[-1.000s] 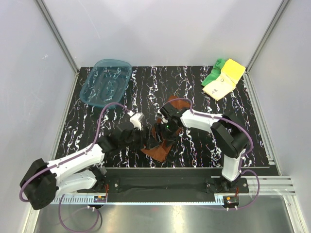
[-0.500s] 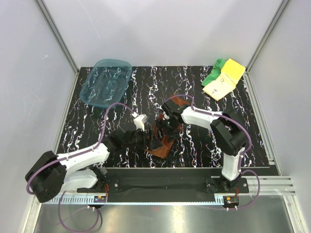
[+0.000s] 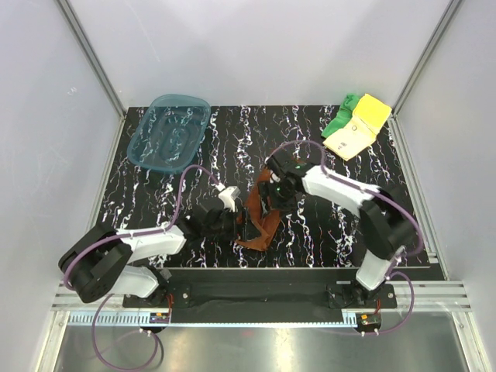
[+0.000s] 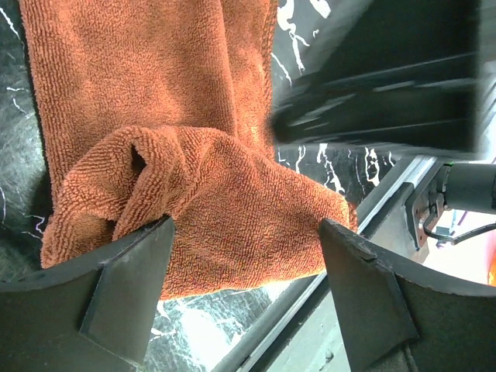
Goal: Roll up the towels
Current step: Roll the towel
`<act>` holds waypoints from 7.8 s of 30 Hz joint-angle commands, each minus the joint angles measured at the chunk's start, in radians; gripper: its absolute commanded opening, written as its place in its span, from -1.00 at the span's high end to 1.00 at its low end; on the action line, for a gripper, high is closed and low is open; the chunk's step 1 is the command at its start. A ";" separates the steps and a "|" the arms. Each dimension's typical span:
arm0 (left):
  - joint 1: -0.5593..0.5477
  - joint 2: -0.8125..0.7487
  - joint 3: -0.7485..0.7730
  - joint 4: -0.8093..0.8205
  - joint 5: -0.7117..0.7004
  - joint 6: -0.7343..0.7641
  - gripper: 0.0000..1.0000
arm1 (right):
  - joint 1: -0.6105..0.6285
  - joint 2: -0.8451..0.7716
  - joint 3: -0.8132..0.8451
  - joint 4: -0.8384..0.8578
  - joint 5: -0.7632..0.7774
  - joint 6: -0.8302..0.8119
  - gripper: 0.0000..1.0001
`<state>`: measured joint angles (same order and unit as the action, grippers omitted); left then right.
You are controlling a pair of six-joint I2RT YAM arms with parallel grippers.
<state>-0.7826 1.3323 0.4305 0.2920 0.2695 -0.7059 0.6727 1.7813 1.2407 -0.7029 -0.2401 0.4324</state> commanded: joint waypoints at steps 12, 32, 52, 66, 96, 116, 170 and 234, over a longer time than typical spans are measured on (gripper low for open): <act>0.026 -0.105 0.068 -0.080 -0.030 0.013 -0.65 | 0.273 -0.626 -0.242 0.100 0.266 -0.126 -0.41; 0.117 0.180 0.152 0.021 0.060 0.011 -0.61 | 0.488 -0.366 -0.296 0.405 0.429 -0.247 -0.38; 0.131 0.231 0.154 0.032 0.125 0.029 -0.60 | 0.510 -0.177 -0.330 0.493 0.642 -0.302 -0.42; 0.157 0.238 0.142 0.035 0.171 0.028 -0.60 | 0.562 -0.091 -0.345 0.510 0.637 -0.224 0.09; 0.171 0.136 0.183 -0.152 0.180 0.102 -0.62 | 0.582 -0.080 -0.100 0.224 0.386 -0.049 1.00; 0.192 0.076 0.257 -0.286 0.178 0.103 -0.72 | 0.268 -0.197 -0.388 0.580 -0.220 0.296 1.00; 0.123 -0.308 0.070 -0.209 0.033 -0.018 -0.68 | 0.019 0.164 -0.563 1.353 -0.663 0.895 1.00; 0.109 0.372 0.195 0.187 0.208 -0.041 -0.61 | 0.720 -0.066 -0.053 0.345 0.742 -0.264 -0.54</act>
<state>-0.6712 1.6726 0.6094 0.4721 0.4717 -0.7597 1.3849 1.6943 1.1572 -0.3901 0.4946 0.1802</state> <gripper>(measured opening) 0.808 0.764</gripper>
